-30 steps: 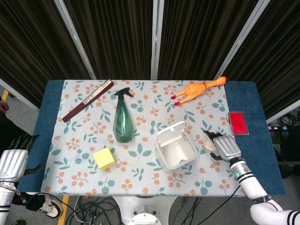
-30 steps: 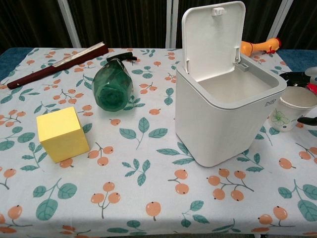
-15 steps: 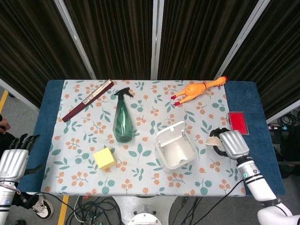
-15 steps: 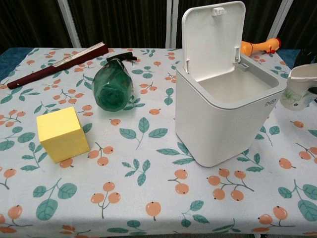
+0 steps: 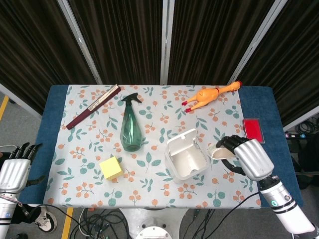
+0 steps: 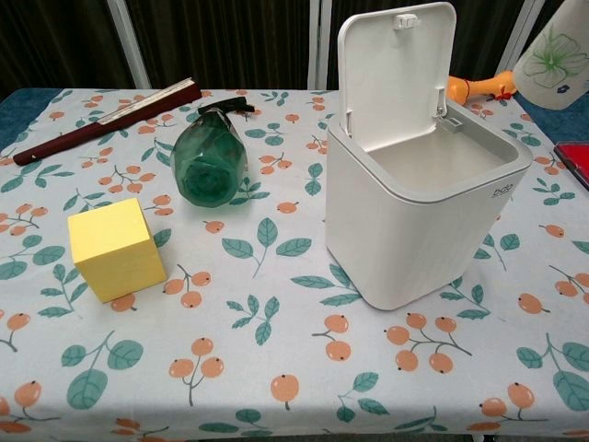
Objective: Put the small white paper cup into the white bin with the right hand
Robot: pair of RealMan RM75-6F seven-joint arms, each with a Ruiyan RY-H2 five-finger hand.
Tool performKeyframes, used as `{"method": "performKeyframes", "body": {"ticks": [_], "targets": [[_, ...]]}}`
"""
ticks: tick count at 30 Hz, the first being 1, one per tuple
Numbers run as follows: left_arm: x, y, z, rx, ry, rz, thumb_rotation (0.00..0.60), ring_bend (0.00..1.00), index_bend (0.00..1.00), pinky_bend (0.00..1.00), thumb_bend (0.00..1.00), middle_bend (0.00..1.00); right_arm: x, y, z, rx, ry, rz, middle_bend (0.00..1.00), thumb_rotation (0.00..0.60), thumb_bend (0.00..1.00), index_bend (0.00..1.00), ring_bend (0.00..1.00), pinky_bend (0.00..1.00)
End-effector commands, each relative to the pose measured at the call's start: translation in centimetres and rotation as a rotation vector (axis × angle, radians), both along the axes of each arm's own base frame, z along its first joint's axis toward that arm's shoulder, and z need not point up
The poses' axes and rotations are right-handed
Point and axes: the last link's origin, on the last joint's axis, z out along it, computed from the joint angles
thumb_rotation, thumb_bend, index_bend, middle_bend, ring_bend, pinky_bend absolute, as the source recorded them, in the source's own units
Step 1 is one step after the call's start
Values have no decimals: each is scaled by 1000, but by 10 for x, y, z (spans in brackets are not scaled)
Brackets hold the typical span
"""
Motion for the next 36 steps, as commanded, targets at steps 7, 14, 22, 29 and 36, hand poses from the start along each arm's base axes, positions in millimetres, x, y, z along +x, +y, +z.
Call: {"method": "performKeyframes", "body": {"ticks": [7,14,22,29,36], "targets": [[-4,1,5,12,3,11,600,86,121,175,99,181,20,-1,-35,142,17,48,399,600,199,232,266,458],[-13,-1,7,13,6,32,600,86,121,176,100,181,27,-5,-40,148,2,81,18,600,94,0,0,75],[-14,-1,9,26,-1,31,600,86,122,175,99,181,6,4,-16,43,-32,66,0,600,77,0,0,9],[-11,0,9,39,-9,4,600,86,122,175,100,181,-95,15,7,-233,122,-207,0,600,78,0,0,1],[-4,4,7,34,-13,-32,600,85,122,174,99,181,-183,49,10,-294,178,-471,0,600,77,0,0,0]]}}
